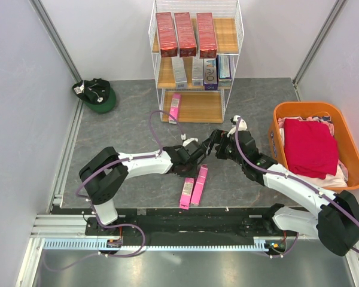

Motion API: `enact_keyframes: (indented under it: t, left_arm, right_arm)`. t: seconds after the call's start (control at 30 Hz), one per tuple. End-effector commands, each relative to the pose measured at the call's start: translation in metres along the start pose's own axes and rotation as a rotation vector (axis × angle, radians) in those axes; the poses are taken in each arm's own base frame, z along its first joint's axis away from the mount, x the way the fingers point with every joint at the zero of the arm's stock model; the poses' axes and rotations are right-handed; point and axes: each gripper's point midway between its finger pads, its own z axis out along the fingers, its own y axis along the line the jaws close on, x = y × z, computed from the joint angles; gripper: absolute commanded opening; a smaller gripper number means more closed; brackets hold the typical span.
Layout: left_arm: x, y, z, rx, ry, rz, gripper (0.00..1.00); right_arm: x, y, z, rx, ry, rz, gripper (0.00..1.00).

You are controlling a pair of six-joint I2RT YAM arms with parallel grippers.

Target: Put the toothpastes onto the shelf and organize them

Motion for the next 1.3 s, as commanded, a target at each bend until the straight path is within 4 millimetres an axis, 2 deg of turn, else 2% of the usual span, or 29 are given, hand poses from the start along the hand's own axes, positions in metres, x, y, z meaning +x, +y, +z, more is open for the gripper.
enact_keyframes:
  t: [0.0, 0.17, 0.27, 0.3, 0.33, 0.37, 0.4, 0.43, 0.47, 0.5, 0.53, 0.57, 0.67, 0.7, 0.77, 0.8, 0.87, 0.9, 0.93, 1.0, 1.13, 1.27]
  left_arm:
    - [0.007, 0.026, 0.002, -0.124, 0.008, 0.016, 0.31]
    - [-0.015, 0.031, -0.025, -0.094, -0.079, -0.031, 0.33]
    - [-0.034, 0.039, -0.046, -0.058, -0.144, -0.083, 0.34]
    - [-0.038, 0.050, -0.048, -0.062, -0.156, -0.111, 0.34]
    - [-0.047, 0.049, -0.063, -0.011, -0.191, -0.134, 0.35]
    - [-0.064, 0.054, -0.068, 0.023, -0.238, -0.181, 0.35]
    - [-0.062, 0.062, -0.070, 0.044, -0.246, -0.206, 0.35]
    - [-0.071, 0.056, -0.086, 0.139, -0.277, -0.238, 0.36]
    - [-0.084, 0.069, -0.092, 0.170, -0.315, -0.298, 0.36]
    - [-0.089, 0.071, -0.094, 0.227, -0.354, -0.348, 0.35]
    - [-0.095, 0.066, -0.110, 0.321, -0.378, -0.374, 0.36]
    - [-0.106, 0.079, -0.113, 0.352, -0.430, -0.431, 0.36]
    - [-0.118, 0.088, -0.130, 0.450, -0.497, -0.553, 0.38]
    - [-0.128, 0.085, -0.140, 0.499, -0.537, -0.600, 0.39]
    - [-0.130, 0.089, -0.142, 0.536, -0.564, -0.659, 0.41]
    - [-0.141, 0.083, -0.153, 0.610, -0.603, -0.707, 0.41]
    - [-0.136, 0.084, -0.148, 0.660, -0.593, -0.766, 0.42]
    - [-0.139, 0.082, -0.150, 0.701, -0.593, -0.815, 0.42]
    - [-0.144, 0.079, -0.155, 0.744, -0.612, -0.818, 0.42]
    - [-0.144, 0.077, -0.153, 0.763, -0.595, -0.847, 0.42]
    - [-0.147, 0.073, -0.161, 0.811, -0.608, -0.849, 0.43]
    - [-0.146, 0.071, -0.165, 0.829, -0.609, -0.841, 0.43]
  right_arm:
    - [-0.006, 0.001, -0.005, -0.003, -0.025, -0.018, 0.98]
    - [-0.008, 0.003, -0.007, -0.005, -0.031, -0.021, 0.98]
    - [-0.009, 0.005, -0.008, -0.016, -0.032, -0.021, 0.98]
    - [-0.010, 0.007, -0.008, -0.023, -0.032, -0.021, 0.98]
    - [-0.010, 0.008, -0.009, -0.029, -0.031, -0.018, 0.98]
    - [-0.010, 0.010, -0.009, -0.033, -0.031, -0.017, 0.98]
    - [-0.010, 0.012, -0.009, -0.042, -0.032, -0.016, 0.98]
    - [-0.009, 0.015, -0.009, -0.049, -0.030, -0.020, 0.98]
    - [-0.007, 0.016, -0.009, -0.053, -0.026, -0.021, 0.98]
    - [-0.005, 0.021, -0.009, -0.062, -0.027, -0.025, 0.98]
    - [-0.003, 0.023, -0.009, -0.069, -0.023, -0.027, 0.98]
    - [-0.003, 0.028, -0.008, -0.080, -0.028, -0.028, 0.98]
    - [0.004, 0.041, -0.009, -0.107, -0.031, -0.030, 0.98]
    - [0.009, 0.048, -0.010, -0.119, -0.028, -0.037, 0.98]
    - [0.013, 0.059, -0.010, -0.140, -0.035, -0.047, 0.98]
    - [0.023, 0.070, -0.012, -0.167, -0.017, -0.067, 0.98]
    - [0.029, 0.082, -0.010, -0.175, -0.016, -0.104, 0.98]
    - [0.041, 0.093, -0.013, -0.197, 0.003, -0.130, 0.98]
    - [0.042, 0.099, -0.013, -0.198, -0.007, -0.143, 0.98]
    - [0.058, 0.112, -0.015, -0.224, 0.013, -0.178, 0.98]
    - [0.072, 0.118, -0.013, -0.224, 0.012, -0.198, 0.95]
    - [0.072, 0.123, -0.009, -0.229, -0.019, -0.199, 0.90]
